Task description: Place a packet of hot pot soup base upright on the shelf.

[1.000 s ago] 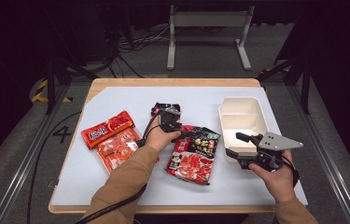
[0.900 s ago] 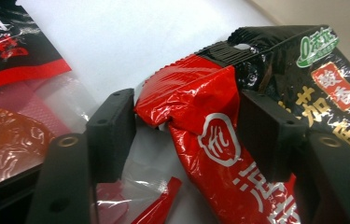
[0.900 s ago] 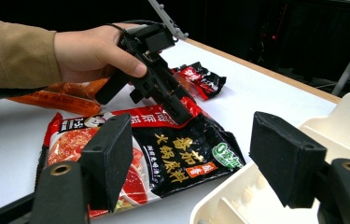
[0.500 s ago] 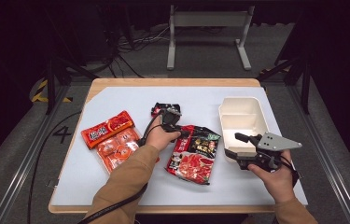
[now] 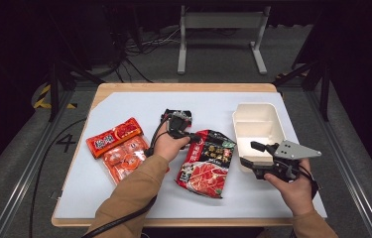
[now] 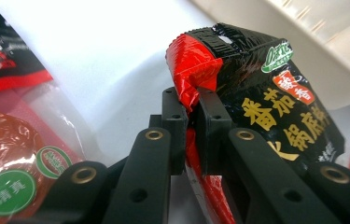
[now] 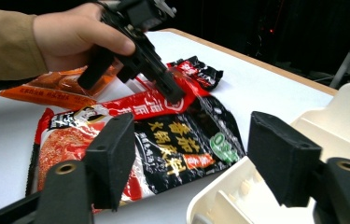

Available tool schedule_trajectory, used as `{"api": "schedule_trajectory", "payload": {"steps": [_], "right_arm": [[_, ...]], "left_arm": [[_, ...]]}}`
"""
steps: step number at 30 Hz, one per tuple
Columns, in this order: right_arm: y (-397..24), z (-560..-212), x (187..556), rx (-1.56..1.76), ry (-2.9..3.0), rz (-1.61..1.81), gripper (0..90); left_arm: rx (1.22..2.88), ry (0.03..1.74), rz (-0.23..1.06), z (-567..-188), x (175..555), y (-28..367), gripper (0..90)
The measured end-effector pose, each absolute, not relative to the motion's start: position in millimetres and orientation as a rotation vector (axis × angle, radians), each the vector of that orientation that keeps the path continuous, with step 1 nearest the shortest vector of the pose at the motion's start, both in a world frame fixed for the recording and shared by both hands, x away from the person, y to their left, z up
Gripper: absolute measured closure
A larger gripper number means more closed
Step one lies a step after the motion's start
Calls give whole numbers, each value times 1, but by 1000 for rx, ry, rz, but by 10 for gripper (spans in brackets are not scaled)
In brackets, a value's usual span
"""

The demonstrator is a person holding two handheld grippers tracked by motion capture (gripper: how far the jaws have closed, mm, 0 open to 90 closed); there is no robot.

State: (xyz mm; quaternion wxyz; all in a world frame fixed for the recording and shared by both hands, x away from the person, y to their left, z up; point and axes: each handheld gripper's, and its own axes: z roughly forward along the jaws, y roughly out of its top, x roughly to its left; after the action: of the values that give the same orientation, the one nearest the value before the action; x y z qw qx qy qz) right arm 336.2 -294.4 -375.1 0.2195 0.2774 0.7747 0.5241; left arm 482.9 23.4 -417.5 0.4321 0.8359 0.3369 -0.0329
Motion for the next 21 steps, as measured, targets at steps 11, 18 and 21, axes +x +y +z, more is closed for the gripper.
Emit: {"api": "schedule_trajectory", "payload": {"steps": [11, 18, 21], "right_arm": [[-297, -368, 332, 818, 2145, 1478, 399], [-299, -362, 329, 834, 2138, 1511, 405], [-301, -357, 326, 832, 2129, 1521, 414]], "left_arm": [[2013, 748, -58, -386, 461, 31, 855], [1989, 672, -17, -362, 439, 31, 864], [1981, 647, 8, -354, 430, 32, 865]]}}
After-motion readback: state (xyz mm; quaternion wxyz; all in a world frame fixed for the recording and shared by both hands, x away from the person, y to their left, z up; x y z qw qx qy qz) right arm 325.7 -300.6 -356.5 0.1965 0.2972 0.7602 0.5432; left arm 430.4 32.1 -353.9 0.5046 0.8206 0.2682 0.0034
